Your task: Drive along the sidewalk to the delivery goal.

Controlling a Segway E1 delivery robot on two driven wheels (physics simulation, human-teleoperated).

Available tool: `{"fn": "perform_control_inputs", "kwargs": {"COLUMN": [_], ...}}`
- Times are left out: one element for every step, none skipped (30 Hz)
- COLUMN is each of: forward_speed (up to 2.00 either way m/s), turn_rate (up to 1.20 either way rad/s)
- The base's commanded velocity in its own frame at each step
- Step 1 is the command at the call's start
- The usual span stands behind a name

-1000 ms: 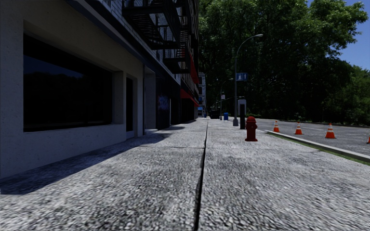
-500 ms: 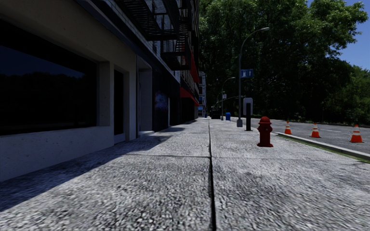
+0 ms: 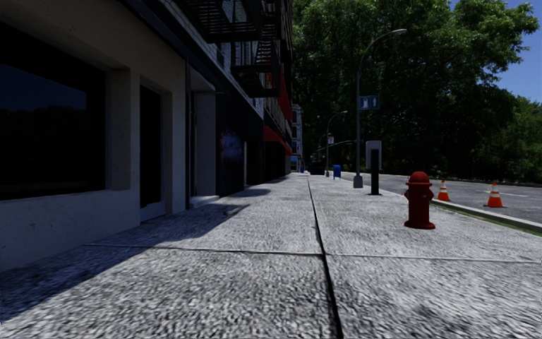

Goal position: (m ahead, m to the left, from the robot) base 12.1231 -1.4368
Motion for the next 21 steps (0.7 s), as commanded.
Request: {"fn": "perform_control_inputs", "kwargs": {"forward_speed": [2.0, 2.0, 2.0, 2.0, 2.0, 2.0, 2.0, 2.0, 2.0, 2.0, 2.0, 2.0, 2.0, 2.0, 2.0, 2.0, 2.0, 2.0, 2.0, 2.0, 2.0], "turn_rate": [0.0, 0.0, 0.0, 0.0, 0.0, 0.0, 0.0, 0.0, 0.0, 0.0, 0.0, 0.0, 0.0, 0.0, 0.0, 0.0, 0.0, 0.0, 0.0, 0.0, 0.0]}}
